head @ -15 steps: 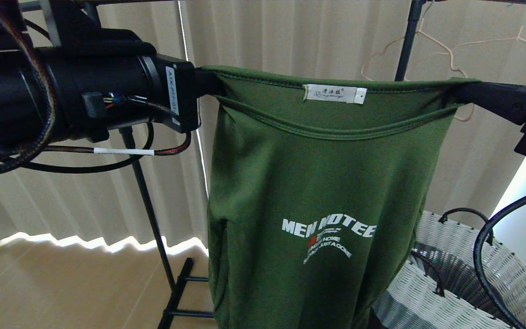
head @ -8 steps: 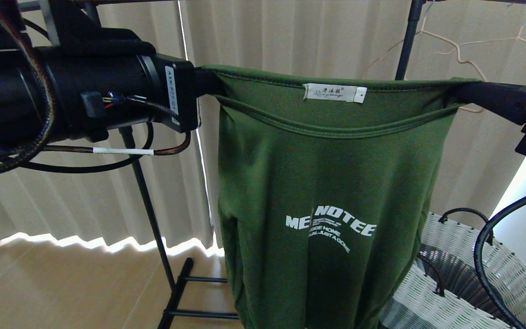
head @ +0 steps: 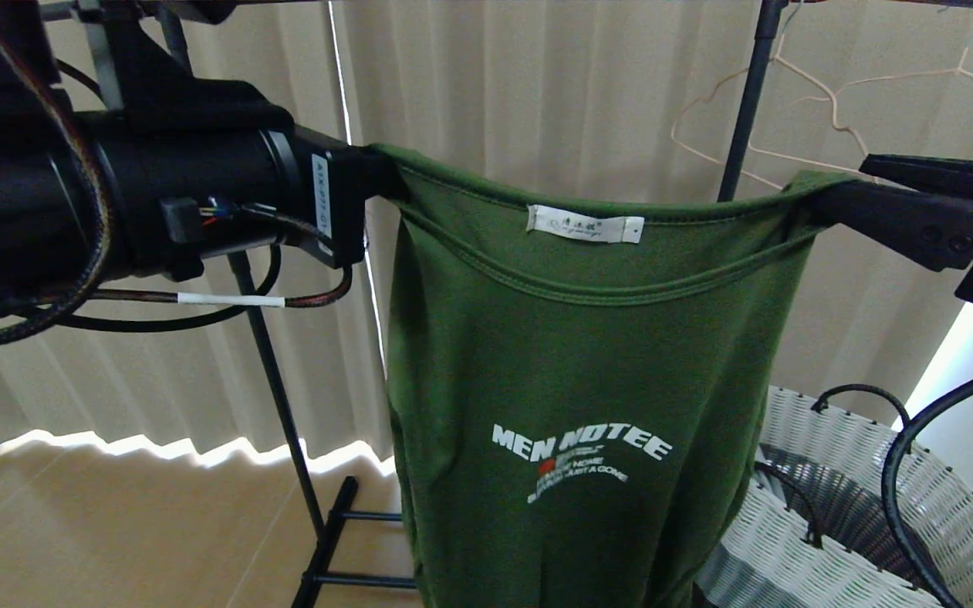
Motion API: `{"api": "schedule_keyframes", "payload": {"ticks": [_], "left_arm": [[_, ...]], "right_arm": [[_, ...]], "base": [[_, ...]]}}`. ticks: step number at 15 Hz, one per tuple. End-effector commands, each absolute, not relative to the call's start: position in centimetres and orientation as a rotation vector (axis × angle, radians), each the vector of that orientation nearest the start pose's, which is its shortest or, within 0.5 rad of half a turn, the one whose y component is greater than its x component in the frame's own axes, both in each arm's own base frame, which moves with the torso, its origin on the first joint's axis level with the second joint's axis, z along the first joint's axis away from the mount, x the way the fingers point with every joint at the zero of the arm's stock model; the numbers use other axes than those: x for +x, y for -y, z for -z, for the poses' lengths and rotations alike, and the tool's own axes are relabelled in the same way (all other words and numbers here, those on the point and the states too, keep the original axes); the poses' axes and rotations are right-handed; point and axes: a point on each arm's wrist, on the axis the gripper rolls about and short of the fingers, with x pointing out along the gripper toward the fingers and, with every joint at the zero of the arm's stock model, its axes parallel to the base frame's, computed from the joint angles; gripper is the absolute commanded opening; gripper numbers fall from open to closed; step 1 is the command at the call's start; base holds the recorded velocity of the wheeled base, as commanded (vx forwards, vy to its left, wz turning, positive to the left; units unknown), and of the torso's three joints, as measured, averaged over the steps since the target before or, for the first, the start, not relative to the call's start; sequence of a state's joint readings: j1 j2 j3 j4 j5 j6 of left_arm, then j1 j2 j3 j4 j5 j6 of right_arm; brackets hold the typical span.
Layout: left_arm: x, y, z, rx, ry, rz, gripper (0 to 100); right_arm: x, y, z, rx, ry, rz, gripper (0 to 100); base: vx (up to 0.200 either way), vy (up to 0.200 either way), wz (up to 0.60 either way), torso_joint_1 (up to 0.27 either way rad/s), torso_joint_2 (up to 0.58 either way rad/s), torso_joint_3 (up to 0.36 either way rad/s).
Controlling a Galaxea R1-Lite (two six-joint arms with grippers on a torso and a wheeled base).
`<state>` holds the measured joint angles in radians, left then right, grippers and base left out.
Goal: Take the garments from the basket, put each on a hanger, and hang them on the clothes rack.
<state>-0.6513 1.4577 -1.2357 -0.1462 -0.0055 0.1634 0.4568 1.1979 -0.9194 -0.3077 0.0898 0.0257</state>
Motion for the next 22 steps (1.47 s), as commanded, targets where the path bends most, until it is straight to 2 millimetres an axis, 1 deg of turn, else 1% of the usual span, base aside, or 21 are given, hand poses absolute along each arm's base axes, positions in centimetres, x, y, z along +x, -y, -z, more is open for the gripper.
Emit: {"api": "schedule_keyframes", "payload": {"ticks": [1, 3, 7, 8, 12, 16, 19, 22], "left_arm": [[20.5, 15.3, -32.0, 0.193, -0.039, 0.627, 0], [20.6, 15.2, -32.0, 0.194, -0.038, 0.599, 0], [21.0, 14.5, -31.8, 0.198, -0.050, 0.554, 0], [21.2, 14.3, -31.5, 0.202, -0.061, 0.527, 0], [21.2, 14.3, -31.3, 0.205, -0.069, 0.522, 0], [21.2, 14.3, -31.5, 0.202, -0.062, 0.520, 0], [21.4, 14.3, -31.7, 0.230, -0.052, 0.484, 0], [21.4, 14.3, -31.5, 0.235, -0.059, 0.477, 0]], "right_arm": [[15.5, -7.9, -30.6, 0.034, 0.031, -0.551, 100], [15.1, -7.7, -30.1, 0.032, 0.020, -0.551, 100], [14.8, -7.5, -30.1, 0.033, 0.024, -0.553, 100], [14.4, -7.3, -30.3, 0.034, 0.031, -0.554, 100], [14.1, -7.2, -30.1, 0.034, 0.029, -0.554, 100], [14.1, -7.2, -29.6, 0.030, 0.011, -0.552, 100], [14.1, -7.2, -28.5, 0.023, -0.023, -0.557, 100], [13.6, -7.1, -28.3, 0.023, -0.027, -0.626, 100]], "base": [[0.000, 0.000, 0.00, 0.000, 0.00, 0.000], [0.000, 0.000, 0.00, 0.000, 0.00, 0.000], [0.000, 0.000, 0.00, 0.000, 0.00, 0.000], [0.000, 0.000, 0.00, 0.000, 0.00, 0.000], [0.000, 0.000, 0.00, 0.000, 0.00, 0.000], [0.000, 0.000, 0.00, 0.000, 0.00, 0.000], [0.000, 0.000, 0.00, 0.000, 0.00, 0.000], [0.000, 0.000, 0.00, 0.000, 0.00, 0.000]]}}
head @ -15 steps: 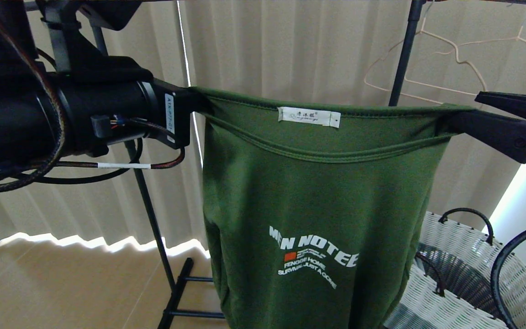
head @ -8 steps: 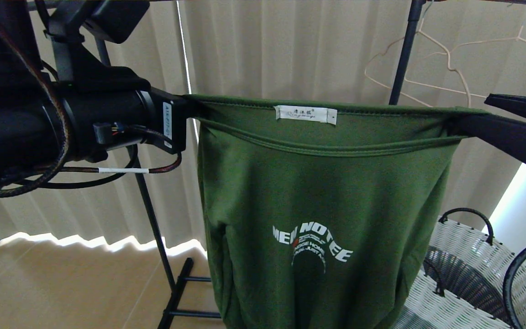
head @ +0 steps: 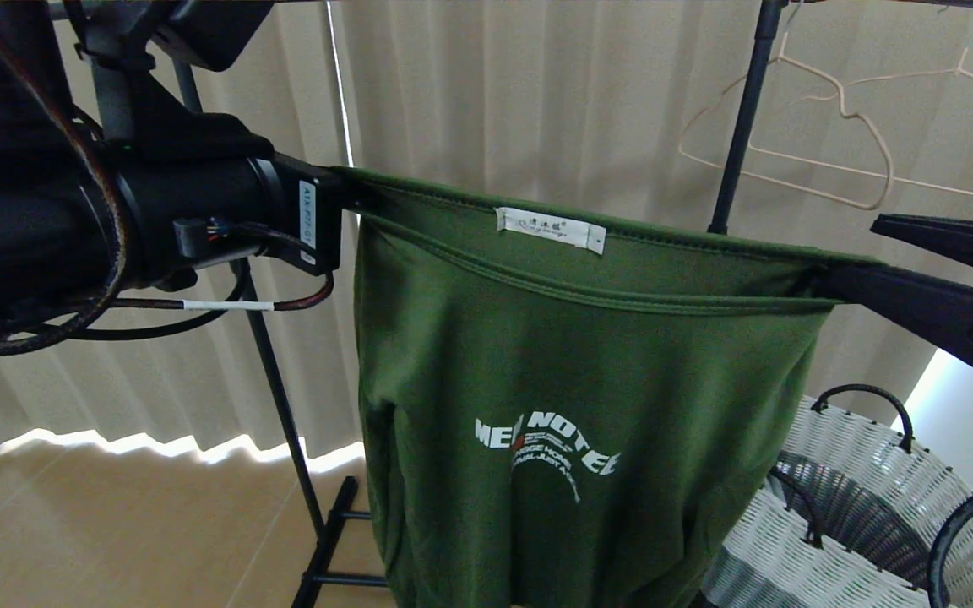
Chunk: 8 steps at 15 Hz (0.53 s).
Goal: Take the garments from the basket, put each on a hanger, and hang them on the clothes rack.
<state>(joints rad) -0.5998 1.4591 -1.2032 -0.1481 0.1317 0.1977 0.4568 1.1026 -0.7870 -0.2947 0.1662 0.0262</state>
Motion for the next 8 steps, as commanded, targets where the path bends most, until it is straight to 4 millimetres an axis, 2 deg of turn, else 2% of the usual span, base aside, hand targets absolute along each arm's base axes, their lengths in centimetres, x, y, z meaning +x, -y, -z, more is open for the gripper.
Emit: {"api": "schedule_keyframes", "payload": {"ticks": [1, 8], "left_arm": [[21.41, 14.28, -31.42, 0.235, -0.060, 0.477, 0], [21.61, 14.24, -30.98, 0.243, -0.080, 0.428, 0]], "right_arm": [[13.47, -7.08, -28.27, 0.023, -0.024, -0.639, 100], [12.96, -6.85, -27.89, 0.023, -0.025, -0.641, 100]], "base": [[0.000, 0.000, 0.00, 0.000, 0.00, 0.000], [0.000, 0.000, 0.00, 0.000, 0.00, 0.000]]}}
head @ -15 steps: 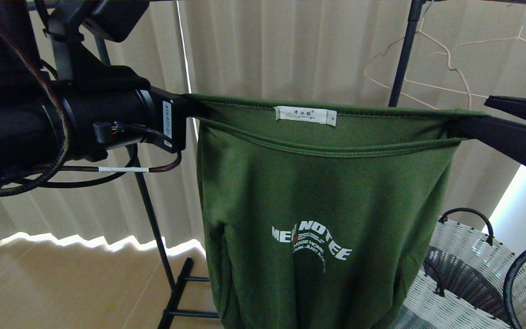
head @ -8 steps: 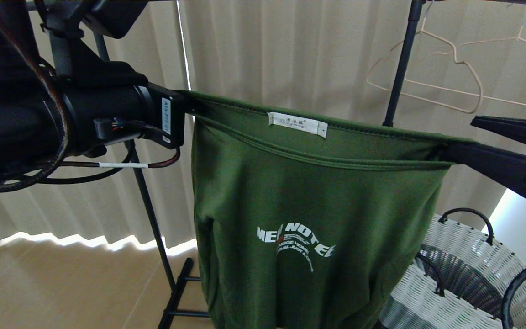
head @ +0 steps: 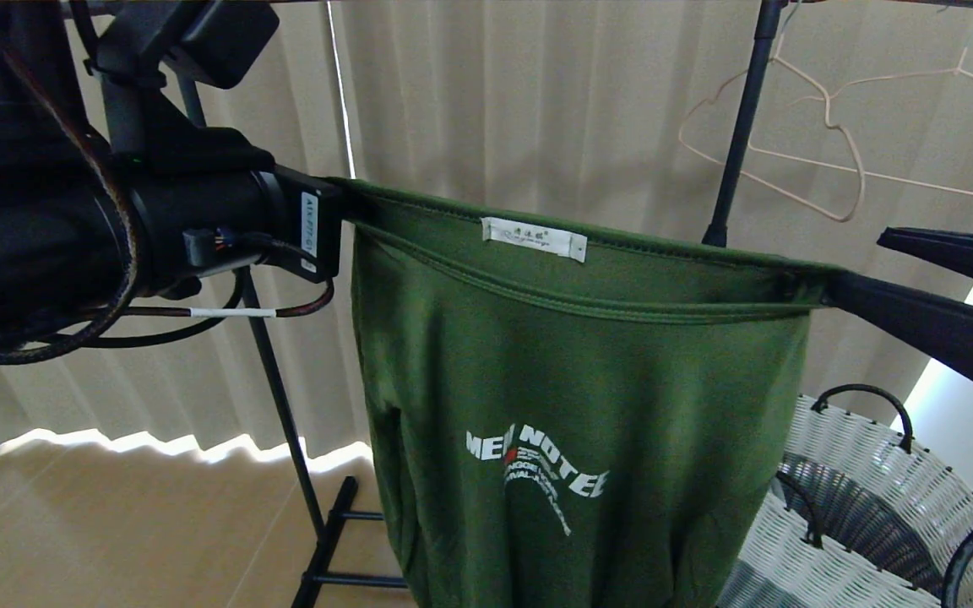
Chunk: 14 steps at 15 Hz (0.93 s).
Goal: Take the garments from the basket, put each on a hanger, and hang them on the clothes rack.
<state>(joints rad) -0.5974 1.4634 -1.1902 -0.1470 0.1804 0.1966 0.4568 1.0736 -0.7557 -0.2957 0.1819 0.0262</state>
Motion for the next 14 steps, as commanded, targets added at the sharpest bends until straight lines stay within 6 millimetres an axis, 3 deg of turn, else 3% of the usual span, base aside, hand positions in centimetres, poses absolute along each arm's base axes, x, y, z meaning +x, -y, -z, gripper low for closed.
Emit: {"api": "schedule_keyframes", "payload": {"ticks": [1, 7, 9, 14], "left_arm": [[21.6, 14.2, -31.0, 0.243, -0.080, 0.426, 0], [20.6, 13.5, -30.2, 0.253, -0.103, 0.416, 0], [18.5, 12.0, -28.7, 0.247, -0.136, 0.415, 0], [12.7, 8.2, -25.1, 0.233, -0.165, 0.427, 0]], "right_arm": [[12.9, -6.8, -27.9, 0.023, -0.022, -0.639, 100], [13.0, -6.2, -27.0, -0.045, -0.031, -0.590, 100], [13.8, -4.4, -25.5, -0.160, -0.061, -0.459, 100], [14.2, -2.7, -24.7, -0.203, -0.100, -0.237, 100]], "base": [[0.000, 0.000, 0.00, 0.000, 0.00, 0.000], [0.000, 0.000, 0.00, 0.000, 0.00, 0.000], [0.000, 0.000, 0.00, 0.000, 0.00, 0.000], [0.000, 0.000, 0.00, 0.000, 0.00, 0.000]]}}
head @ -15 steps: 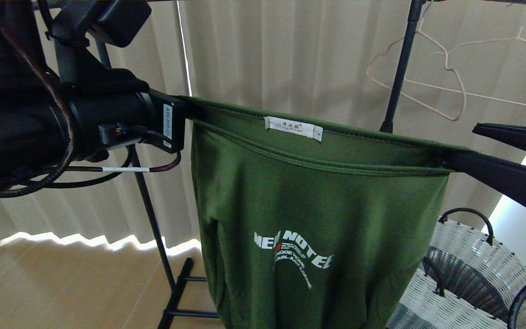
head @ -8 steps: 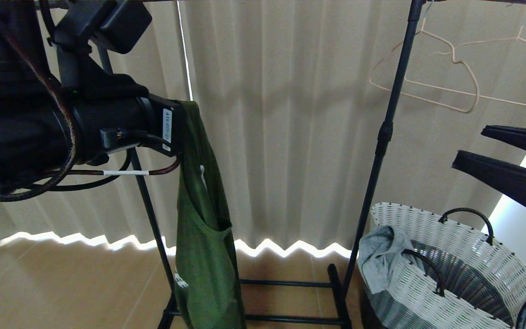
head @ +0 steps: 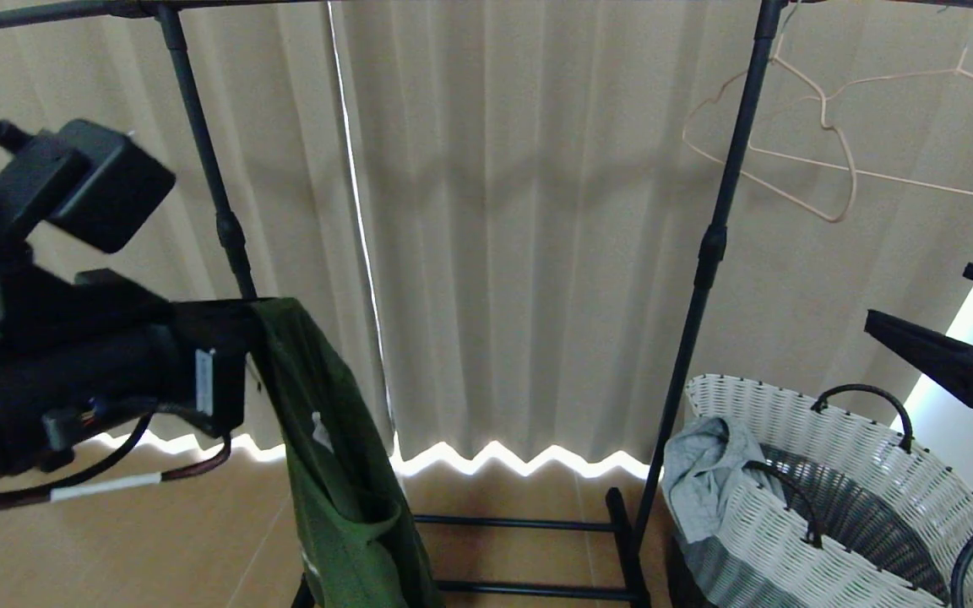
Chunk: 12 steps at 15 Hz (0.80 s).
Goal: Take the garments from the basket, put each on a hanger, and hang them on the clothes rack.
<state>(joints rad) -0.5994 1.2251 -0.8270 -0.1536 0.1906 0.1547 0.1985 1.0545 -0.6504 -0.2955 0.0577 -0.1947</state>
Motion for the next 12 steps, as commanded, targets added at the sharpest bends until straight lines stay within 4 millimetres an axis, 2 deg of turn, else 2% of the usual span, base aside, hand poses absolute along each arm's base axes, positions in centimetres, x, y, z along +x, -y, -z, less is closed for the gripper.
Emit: {"api": "schedule_keyframes", "payload": {"ticks": [1, 4, 10, 12], "left_arm": [[12.3, 8.0, -24.1, 0.233, -0.165, 0.427, 0], [11.4, 7.3, -22.3, 0.200, -0.091, 0.421, 0], [10.0, 4.4, -20.8, 0.220, -0.078, 0.355, 0], [9.8, 4.2, -20.8, 0.238, -0.069, 0.355, 0]], "right_arm": [[14.1, -2.6, -24.4, -0.205, -0.109, -0.222, 100], [13.8, -2.5, -24.3, -0.231, -0.082, -0.190, 100], [13.9, -1.8, -24.2, -0.234, 0.021, -0.129, 100], [14.2, -1.3, -23.8, -0.235, -0.004, -0.095, 100]], "base": [[0.000, 0.000, 0.00, 0.000, 0.00, 0.000], [0.000, 0.000, 0.00, 0.000, 0.00, 0.000], [0.000, 0.000, 0.00, 0.000, 0.00, 0.000], [0.000, 0.000, 0.00, 0.000, 0.00, 0.000]]}}
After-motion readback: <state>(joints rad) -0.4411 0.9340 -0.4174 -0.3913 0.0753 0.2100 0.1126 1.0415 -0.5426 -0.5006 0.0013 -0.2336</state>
